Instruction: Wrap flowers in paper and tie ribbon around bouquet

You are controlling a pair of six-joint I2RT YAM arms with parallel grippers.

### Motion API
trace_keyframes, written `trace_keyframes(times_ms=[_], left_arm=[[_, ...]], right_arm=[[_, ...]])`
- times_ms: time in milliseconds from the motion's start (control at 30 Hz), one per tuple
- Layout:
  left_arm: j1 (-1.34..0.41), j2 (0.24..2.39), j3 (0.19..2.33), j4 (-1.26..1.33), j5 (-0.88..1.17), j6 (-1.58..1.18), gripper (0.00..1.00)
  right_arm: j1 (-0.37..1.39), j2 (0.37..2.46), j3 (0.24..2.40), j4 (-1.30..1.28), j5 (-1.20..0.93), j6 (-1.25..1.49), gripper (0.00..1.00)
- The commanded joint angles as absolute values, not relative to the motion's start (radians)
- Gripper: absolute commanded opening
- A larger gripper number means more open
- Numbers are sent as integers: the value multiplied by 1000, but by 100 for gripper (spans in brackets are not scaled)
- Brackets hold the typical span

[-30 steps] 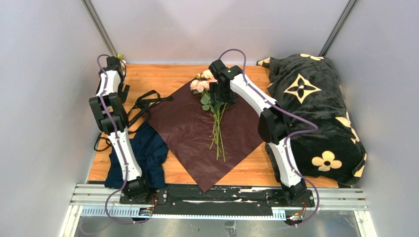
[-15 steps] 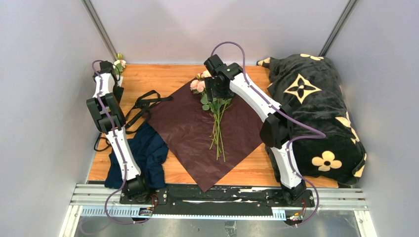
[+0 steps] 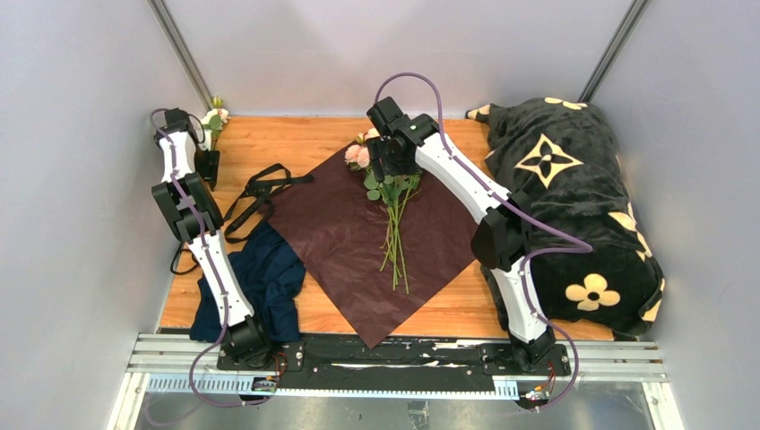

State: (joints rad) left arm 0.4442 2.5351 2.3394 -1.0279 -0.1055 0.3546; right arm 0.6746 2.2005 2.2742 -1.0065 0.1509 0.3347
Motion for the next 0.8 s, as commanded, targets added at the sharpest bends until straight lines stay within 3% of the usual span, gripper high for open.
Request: trace_keyframes(times_ms=[0, 233, 333, 433, 567, 667, 767], left_arm=[[463, 2604, 2328, -1058, -13, 311, 67], [475, 2616, 2267, -1062, 105, 284, 60], [476, 2605, 2261, -1062, 147, 286, 48], [476, 2576, 2240, -1060, 181, 286, 26], [476, 2528, 2181, -1060, 185, 315, 10], [473, 2512, 2144, -1060, 158, 331, 0], [473, 2499, 2102, -1059, 123, 326, 0]], right_arm=[[691, 2156, 2295, -1006, 184, 301, 71], [691, 2141, 2295, -999, 202, 278, 71], [691, 2137, 2287, -996, 210, 273, 70], [692, 2135, 2291, -996, 212, 270, 69], [691, 2130, 2288, -995, 227, 262, 69], [691, 2129, 2287, -993, 231, 255, 69], [691, 2128, 2288, -993, 238, 253, 69]])
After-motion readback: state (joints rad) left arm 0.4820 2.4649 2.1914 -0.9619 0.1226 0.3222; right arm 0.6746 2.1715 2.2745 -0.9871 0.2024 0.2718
